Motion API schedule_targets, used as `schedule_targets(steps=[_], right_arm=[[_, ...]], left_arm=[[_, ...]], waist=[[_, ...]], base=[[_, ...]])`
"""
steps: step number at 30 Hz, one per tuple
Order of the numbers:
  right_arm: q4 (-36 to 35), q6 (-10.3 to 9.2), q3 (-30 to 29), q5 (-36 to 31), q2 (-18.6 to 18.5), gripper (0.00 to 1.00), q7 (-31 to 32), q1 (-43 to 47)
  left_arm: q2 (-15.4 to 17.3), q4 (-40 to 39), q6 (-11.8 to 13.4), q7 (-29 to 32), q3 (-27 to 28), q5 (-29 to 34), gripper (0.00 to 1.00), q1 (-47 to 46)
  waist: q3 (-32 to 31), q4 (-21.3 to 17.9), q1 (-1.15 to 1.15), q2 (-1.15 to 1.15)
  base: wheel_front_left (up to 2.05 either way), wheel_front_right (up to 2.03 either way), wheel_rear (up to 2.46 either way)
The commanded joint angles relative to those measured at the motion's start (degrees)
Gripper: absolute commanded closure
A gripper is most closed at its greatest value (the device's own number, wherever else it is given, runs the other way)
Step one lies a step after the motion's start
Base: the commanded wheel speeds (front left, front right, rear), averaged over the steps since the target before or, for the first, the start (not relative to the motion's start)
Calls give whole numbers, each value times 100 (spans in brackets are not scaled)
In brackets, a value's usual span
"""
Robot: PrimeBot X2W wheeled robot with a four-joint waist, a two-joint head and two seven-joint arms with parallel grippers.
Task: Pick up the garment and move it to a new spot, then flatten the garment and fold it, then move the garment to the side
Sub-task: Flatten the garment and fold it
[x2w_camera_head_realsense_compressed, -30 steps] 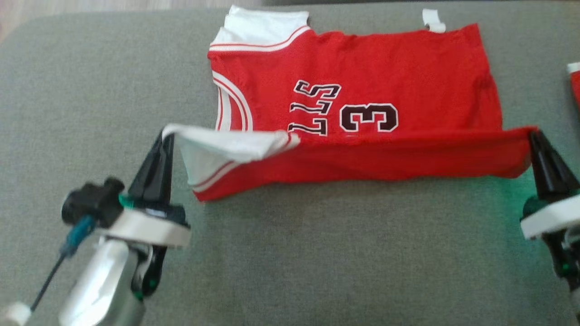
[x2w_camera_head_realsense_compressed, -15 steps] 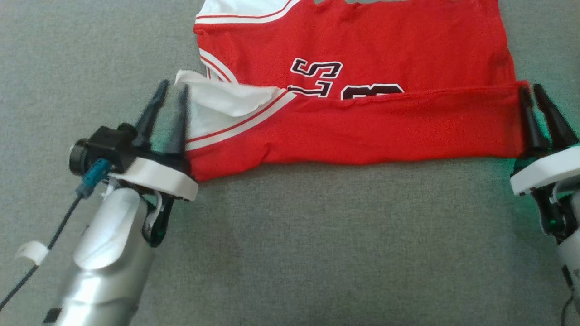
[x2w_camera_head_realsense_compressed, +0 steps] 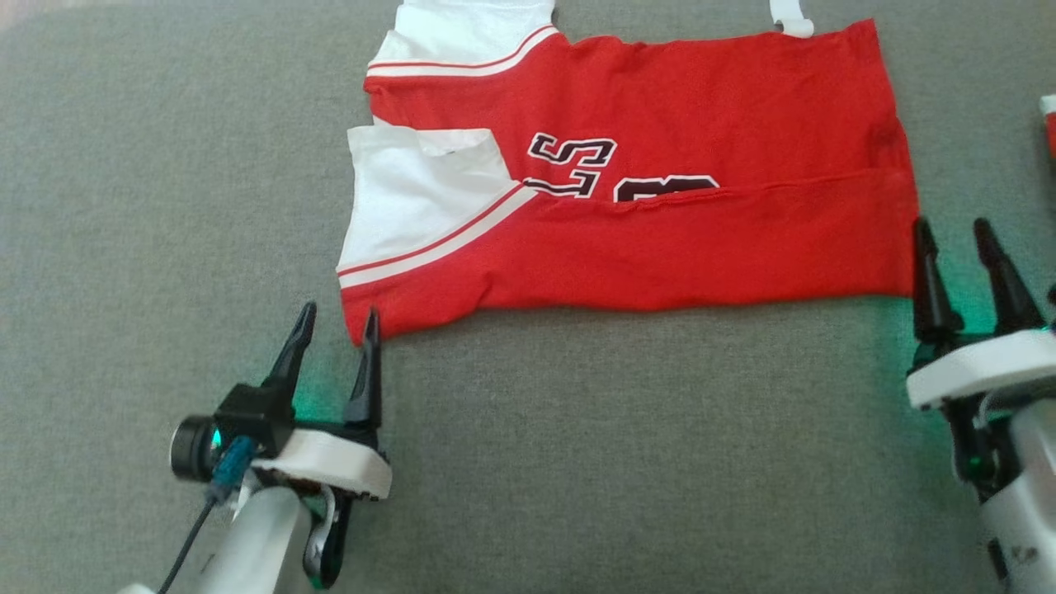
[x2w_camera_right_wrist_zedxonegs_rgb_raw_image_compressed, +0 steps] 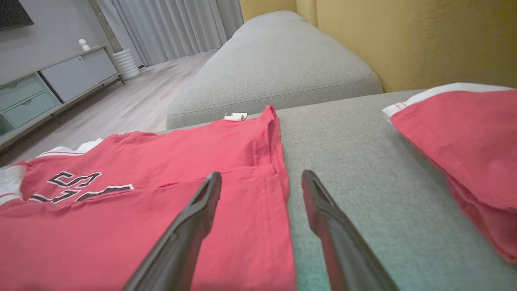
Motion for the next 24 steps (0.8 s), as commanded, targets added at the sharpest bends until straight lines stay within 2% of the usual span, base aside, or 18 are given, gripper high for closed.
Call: schedule_targets(steps=[1,5,8,9,11,12,13,18,24], right_arm=[[-203,21,38,-70,-10,0,-77,61],[-251,21,33,-119,64,0,-78,124],[-261,21,48,-123,80,0,-78,131],[-251,21,51,-121,78,0,-78,133],[-209,21,68,-111,72,0,-78,134],[-185,21,79,-105,68,0,-78,134],[-147,21,89,-93,67,0,-78,134],[213,21,154,-37,114,0,-66,82],[886,21,229,-132,208,0,207,-141]], left_arm=[[56,-36,58,-29,278,44,0,-187],[12,481,157,-30,403,45,0,-230],[-26,884,121,-30,408,29,0,-332],[-44,1013,80,-30,391,12,6,-368],[-75,1252,6,-30,346,-10,47,-454],[-86,1332,-14,-30,335,-12,60,-499],[-93,1434,-50,-30,311,-12,100,-536],[-117,1856,-317,-23,145,-37,100,-687],[129,1444,-258,-28,102,279,100,-693]], waist=[[-33,-25,1,0],[-71,-85,1,0],[-75,-126,1,0],[-72,-135,1,0],[-67,-143,1,0],[-66,-142,1,0],[-66,-140,1,0],[-135,-88,1,0],[-217,25,1,0]], base=[[0,0,0],[0,0,0],[0,0,0],[0,0,0],[0,0,0],[0,0,0],[0,0,0],[0,0,0],[0,0,0]])
